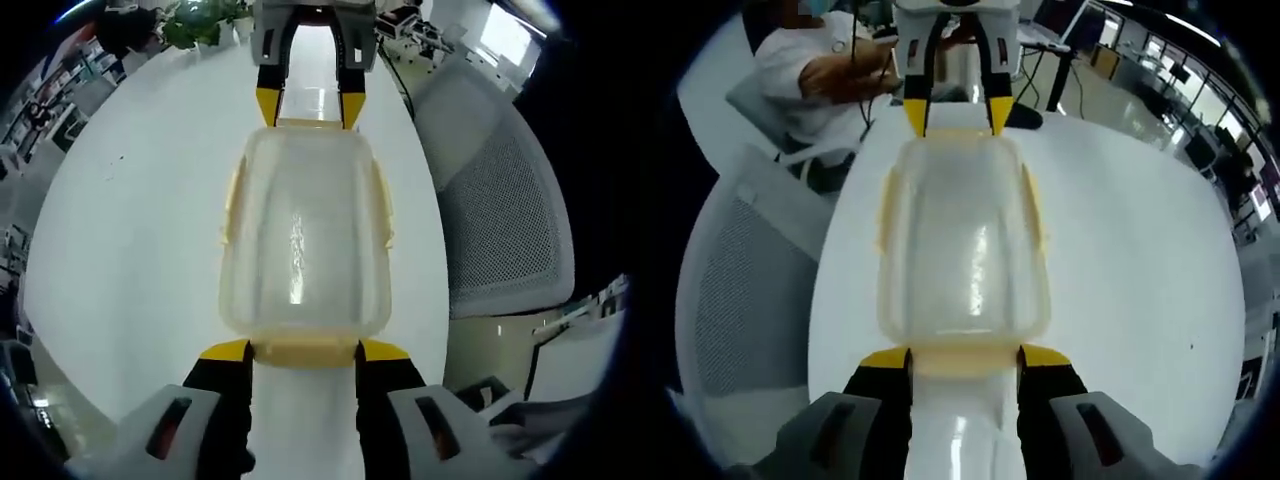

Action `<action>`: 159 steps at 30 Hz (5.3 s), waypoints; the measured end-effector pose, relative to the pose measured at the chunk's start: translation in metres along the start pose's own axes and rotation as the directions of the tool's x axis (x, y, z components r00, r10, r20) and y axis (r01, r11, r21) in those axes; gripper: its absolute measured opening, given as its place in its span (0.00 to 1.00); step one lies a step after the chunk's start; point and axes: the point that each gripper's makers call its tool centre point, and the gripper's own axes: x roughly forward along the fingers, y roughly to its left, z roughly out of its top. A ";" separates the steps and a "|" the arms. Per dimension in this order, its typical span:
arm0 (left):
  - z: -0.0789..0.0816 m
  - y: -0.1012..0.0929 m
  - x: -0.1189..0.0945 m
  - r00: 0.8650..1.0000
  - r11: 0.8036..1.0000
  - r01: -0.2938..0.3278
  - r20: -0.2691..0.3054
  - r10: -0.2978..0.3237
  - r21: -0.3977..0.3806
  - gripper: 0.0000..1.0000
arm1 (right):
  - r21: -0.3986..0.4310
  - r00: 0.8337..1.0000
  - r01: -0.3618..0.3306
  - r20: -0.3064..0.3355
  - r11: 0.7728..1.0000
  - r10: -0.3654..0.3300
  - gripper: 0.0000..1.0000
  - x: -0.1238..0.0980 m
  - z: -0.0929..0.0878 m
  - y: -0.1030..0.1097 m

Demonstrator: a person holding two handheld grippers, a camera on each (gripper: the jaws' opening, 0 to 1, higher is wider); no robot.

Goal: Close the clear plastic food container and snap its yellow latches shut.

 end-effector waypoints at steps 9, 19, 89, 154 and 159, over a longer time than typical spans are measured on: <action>0.015 0.001 0.004 1.000 1.000 0.001 -0.008 -0.001 -0.009 0.39 | 0.007 1.000 -0.004 -0.001 1.000 0.004 0.40 -0.007 -0.017 -0.001; 0.047 0.002 0.013 1.000 1.000 0.012 0.011 -0.012 -0.004 0.39 | 0.017 1.000 -0.008 0.001 1.000 0.008 0.40 -0.019 -0.044 -0.003; 0.200 -0.015 0.081 0.994 0.996 0.077 0.078 -0.080 0.040 0.39 | 0.088 0.996 -0.011 -0.085 0.996 0.018 0.39 -0.077 -0.203 0.015; 0.232 -0.020 0.102 0.986 0.996 0.093 0.139 -0.094 0.011 0.43 | 0.083 0.996 -0.007 -0.086 0.997 0.015 0.43 -0.084 -0.241 0.016; 0.231 -0.022 0.103 0.986 0.995 0.101 0.131 -0.103 0.017 0.42 | 0.092 0.997 -0.006 -0.082 0.996 0.013 0.42 -0.084 -0.242 0.018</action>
